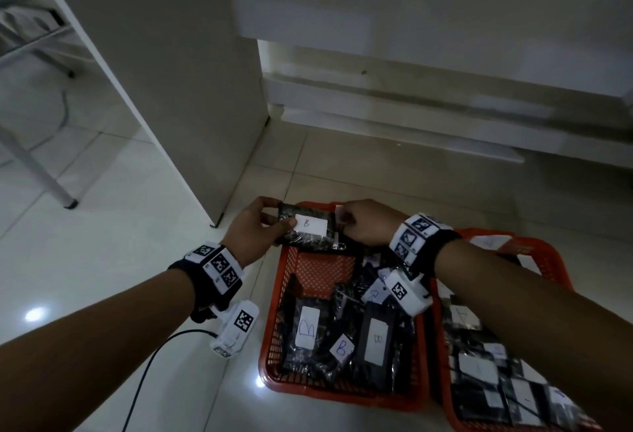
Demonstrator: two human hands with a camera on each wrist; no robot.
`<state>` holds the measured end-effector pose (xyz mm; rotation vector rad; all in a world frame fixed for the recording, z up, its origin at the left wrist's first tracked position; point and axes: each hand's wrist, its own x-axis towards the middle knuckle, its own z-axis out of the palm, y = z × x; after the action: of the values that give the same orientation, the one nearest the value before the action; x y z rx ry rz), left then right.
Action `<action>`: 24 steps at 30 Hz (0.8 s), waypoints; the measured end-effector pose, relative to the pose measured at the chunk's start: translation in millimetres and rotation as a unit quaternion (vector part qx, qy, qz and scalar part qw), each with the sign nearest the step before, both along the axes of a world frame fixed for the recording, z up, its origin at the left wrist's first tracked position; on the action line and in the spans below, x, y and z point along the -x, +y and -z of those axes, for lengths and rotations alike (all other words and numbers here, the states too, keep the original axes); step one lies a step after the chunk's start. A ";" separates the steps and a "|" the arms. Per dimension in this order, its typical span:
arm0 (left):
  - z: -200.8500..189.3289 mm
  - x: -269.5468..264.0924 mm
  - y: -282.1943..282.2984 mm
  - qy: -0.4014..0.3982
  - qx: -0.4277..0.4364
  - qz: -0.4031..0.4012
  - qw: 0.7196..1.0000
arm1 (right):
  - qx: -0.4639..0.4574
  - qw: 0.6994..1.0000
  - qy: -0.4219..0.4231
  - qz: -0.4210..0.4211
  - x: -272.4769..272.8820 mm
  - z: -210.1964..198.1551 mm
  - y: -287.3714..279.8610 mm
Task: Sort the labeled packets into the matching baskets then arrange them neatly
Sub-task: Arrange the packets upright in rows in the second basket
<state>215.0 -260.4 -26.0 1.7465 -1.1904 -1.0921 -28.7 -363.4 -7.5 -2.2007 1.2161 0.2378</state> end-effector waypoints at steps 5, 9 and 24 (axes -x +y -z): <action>-0.1 14.8 7.5 0.016 -0.062 0.067 0.996 | -0.252 0.941 -0.157 0.163 13.7 -12.9 16.5; 4.0 19.1 6.2 -0.213 -0.041 0.165 0.962 | -0.225 0.962 -0.092 0.121 30.7 -6.2 16.2; 8.7 49.2 -4.2 -0.507 -0.014 0.372 0.777 | -0.147 0.980 -0.081 0.111 18.2 -6.5 40.4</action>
<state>165.8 -264.6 -34.7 1.9606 -2.7058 -0.4424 -46.9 -323.0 -1.1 -1.7804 1.2366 0.1347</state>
